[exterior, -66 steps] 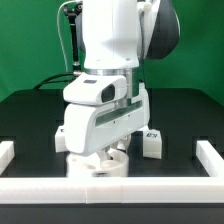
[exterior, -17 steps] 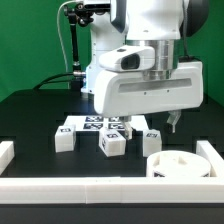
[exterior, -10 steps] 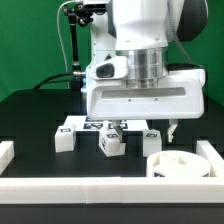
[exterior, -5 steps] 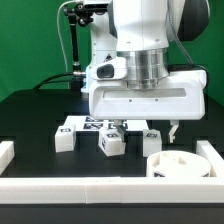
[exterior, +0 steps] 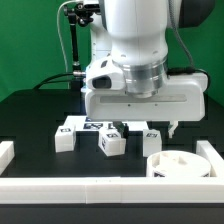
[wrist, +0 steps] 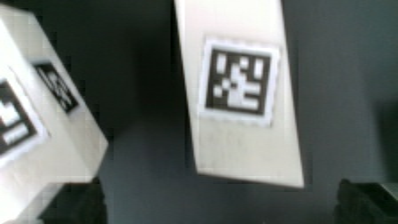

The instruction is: Assemble stool

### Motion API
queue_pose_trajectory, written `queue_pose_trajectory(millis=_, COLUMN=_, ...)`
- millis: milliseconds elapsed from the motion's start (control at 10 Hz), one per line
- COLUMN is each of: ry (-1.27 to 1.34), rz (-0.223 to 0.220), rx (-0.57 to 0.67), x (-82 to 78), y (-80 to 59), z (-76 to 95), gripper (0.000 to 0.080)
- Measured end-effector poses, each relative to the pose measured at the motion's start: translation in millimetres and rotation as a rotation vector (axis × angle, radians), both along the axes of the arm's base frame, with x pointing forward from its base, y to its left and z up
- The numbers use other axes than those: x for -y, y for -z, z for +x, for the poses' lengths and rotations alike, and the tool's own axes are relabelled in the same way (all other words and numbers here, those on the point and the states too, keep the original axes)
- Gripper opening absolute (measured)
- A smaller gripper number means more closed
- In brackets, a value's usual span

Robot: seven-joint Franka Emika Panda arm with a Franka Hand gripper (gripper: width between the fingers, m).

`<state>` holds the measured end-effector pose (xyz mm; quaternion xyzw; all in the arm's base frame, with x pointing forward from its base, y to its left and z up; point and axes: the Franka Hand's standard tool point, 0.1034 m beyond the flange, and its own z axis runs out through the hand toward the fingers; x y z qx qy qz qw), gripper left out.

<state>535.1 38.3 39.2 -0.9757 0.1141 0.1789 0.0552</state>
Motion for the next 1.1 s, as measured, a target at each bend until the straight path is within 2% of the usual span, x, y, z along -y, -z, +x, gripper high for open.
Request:
queue_pose_trajectory(millis=300, ry=-0.020, rz=0.038, rx=-0.232, x=-8.4, y=1.1, z=-5.8, gripper=0.0648)
queue_pose_trajectory(millis=600, ry=-0.041, rz=0.079, rx=-0.447, x=-5.4, y=6.9, z=-12.6, gripper=0.0648)
queue_pose_trajectory(millis=1100, ry=-0.055, rz=0.074, rx=-0.455, x=-15.6, y=10.6, z=-10.8, gripper=0.0648)
